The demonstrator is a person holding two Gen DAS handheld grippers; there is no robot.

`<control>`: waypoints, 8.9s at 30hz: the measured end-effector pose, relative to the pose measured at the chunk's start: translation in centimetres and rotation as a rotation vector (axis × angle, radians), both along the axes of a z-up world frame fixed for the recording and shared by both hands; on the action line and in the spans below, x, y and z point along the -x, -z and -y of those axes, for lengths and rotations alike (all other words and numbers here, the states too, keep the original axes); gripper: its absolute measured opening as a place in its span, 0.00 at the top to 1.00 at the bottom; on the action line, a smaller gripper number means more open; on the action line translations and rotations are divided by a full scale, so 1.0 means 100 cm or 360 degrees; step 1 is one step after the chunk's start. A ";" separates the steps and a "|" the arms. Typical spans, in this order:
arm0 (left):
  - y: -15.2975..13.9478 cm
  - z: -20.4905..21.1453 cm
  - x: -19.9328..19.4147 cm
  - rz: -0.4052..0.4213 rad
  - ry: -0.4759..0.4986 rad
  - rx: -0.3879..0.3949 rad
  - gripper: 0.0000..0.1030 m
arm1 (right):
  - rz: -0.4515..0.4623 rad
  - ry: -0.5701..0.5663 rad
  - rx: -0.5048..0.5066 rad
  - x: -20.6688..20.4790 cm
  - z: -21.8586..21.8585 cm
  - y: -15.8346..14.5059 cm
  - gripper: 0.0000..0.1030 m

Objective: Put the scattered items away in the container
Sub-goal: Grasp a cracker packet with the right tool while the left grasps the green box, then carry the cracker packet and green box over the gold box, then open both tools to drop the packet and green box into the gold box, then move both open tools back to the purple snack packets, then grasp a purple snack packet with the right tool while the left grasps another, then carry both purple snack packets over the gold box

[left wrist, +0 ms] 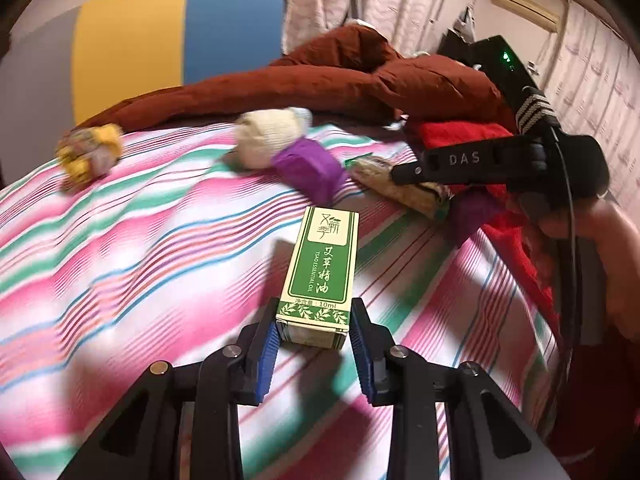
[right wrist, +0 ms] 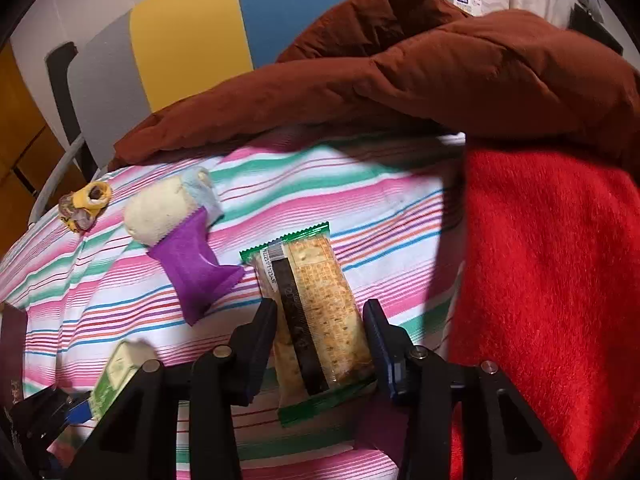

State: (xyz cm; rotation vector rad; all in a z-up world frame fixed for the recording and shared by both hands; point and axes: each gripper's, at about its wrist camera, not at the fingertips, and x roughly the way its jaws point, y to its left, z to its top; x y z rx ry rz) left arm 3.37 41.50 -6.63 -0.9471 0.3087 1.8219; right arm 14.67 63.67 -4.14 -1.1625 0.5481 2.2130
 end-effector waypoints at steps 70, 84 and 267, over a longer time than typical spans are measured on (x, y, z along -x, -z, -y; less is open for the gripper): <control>-0.055 0.379 0.001 0.0051 -0.0972 -0.0318 0.68 | -0.0334 -0.0988 0.0432 0.101 0.353 -0.046 0.56; -0.027 0.418 0.027 0.0125 -0.1101 -0.0056 0.68 | -0.0190 -0.1145 0.0511 0.145 0.449 -0.023 0.56; -0.059 0.423 0.015 0.0037 -0.1203 -0.0442 0.63 | -0.0329 -0.1164 -0.0085 0.104 0.364 -0.059 0.54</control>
